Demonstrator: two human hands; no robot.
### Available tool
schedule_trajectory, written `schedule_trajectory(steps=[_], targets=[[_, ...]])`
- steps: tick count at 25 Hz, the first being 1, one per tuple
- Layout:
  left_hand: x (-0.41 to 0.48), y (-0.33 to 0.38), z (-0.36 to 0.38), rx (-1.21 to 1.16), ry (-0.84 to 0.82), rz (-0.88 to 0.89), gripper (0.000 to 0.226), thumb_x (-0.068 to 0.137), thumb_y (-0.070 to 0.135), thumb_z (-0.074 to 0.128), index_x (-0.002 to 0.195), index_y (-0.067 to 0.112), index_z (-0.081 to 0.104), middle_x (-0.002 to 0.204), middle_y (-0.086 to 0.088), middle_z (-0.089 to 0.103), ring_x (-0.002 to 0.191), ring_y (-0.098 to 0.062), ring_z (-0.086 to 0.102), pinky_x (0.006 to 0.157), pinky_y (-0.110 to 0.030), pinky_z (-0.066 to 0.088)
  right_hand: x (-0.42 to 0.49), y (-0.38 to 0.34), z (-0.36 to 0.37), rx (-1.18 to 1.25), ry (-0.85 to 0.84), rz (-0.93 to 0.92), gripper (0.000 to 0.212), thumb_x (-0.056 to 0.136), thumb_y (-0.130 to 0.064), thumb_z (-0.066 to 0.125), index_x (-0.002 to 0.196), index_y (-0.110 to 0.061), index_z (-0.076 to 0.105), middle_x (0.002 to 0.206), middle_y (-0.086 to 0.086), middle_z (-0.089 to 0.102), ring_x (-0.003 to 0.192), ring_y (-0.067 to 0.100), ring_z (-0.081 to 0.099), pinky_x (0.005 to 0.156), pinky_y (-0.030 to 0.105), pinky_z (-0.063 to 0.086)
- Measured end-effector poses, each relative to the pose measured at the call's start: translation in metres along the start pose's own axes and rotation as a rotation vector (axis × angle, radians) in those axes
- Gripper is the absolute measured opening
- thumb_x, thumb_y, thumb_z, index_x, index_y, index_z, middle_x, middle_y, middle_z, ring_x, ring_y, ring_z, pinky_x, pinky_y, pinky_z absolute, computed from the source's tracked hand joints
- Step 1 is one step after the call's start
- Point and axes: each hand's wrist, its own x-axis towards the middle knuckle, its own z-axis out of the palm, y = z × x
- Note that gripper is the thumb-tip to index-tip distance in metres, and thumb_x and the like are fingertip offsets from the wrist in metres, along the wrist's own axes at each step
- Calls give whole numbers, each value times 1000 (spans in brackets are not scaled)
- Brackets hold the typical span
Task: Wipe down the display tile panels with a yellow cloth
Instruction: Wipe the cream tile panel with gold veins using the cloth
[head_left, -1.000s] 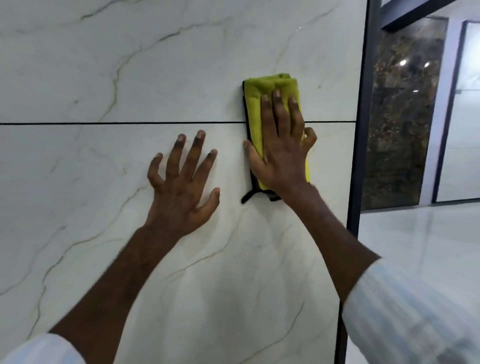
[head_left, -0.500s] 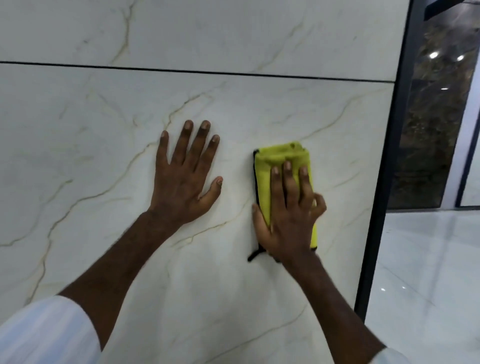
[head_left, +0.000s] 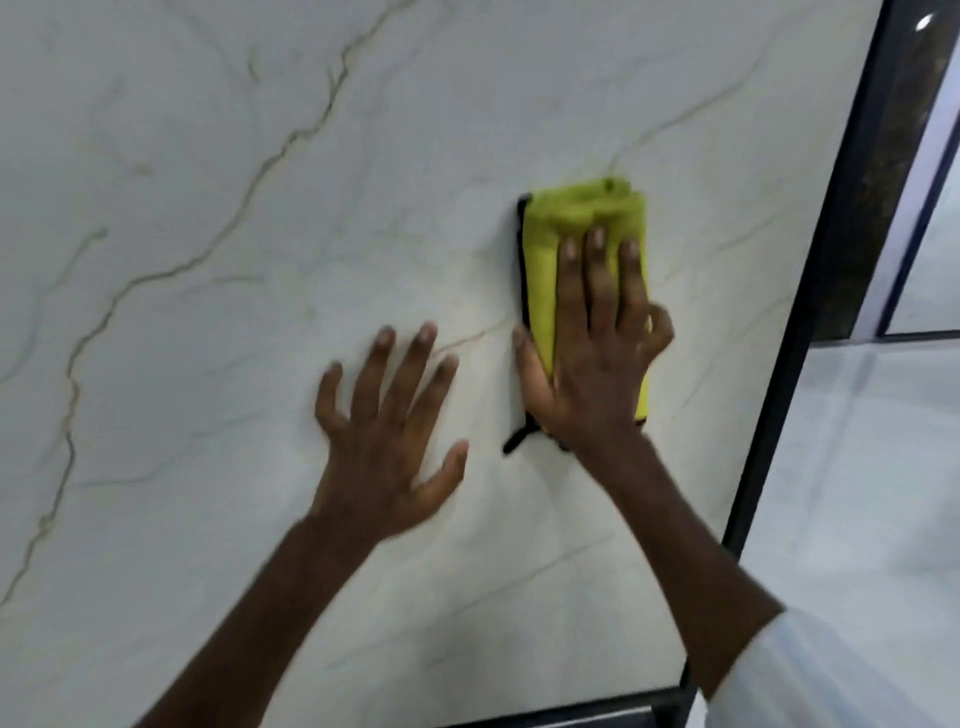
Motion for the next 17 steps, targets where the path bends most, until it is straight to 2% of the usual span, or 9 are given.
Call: schedule_trajectory(steps=[3,6,9,13,15,17], targets=[[-59,5,20,70,-102,51,85,91,54,56,162,16,29,172,-12,20,161,-34,9,122,-68,6,-128,-8,0,29,-132,-28,76,97,-49,57,160,-14,32,168,12,28,152,41,31,100,62,39],[-60,0,28,104,-75,76,87,91,55,57,163,16,28,172,-10,18,161,-33,8,123,-68,3,-201,-17,-9,17,-230,8,77,96,-51,56,159,-14,29,169,8,21,152,41,26,99,62,40],[-60,3,30,65,-38,53,86,91,55,58,163,16,31,171,-10,20,160,-34,12,124,-67,3,-147,-25,-5,67,-178,30,79,96,-52,57,160,-14,30,167,11,28,154,38,24,99,60,39],[-58,4,31,31,-25,48,85,91,54,58,162,16,31,170,-11,23,158,-36,19,124,-66,1,-21,-35,-1,64,-27,87,76,94,-51,61,155,-10,44,161,16,42,150,39,35,98,54,38],[-61,4,32,26,-33,40,84,93,55,56,163,16,29,170,-12,22,157,-38,20,124,-65,-1,-23,-37,1,49,-4,98,75,95,-50,61,155,-9,46,161,17,43,150,39,36,98,55,39],[-60,3,32,39,-44,50,84,94,55,55,163,15,29,170,-13,22,157,-39,18,124,-65,-3,-81,-32,5,56,-39,58,76,96,-50,60,158,-10,40,163,17,39,151,40,33,102,58,38]])
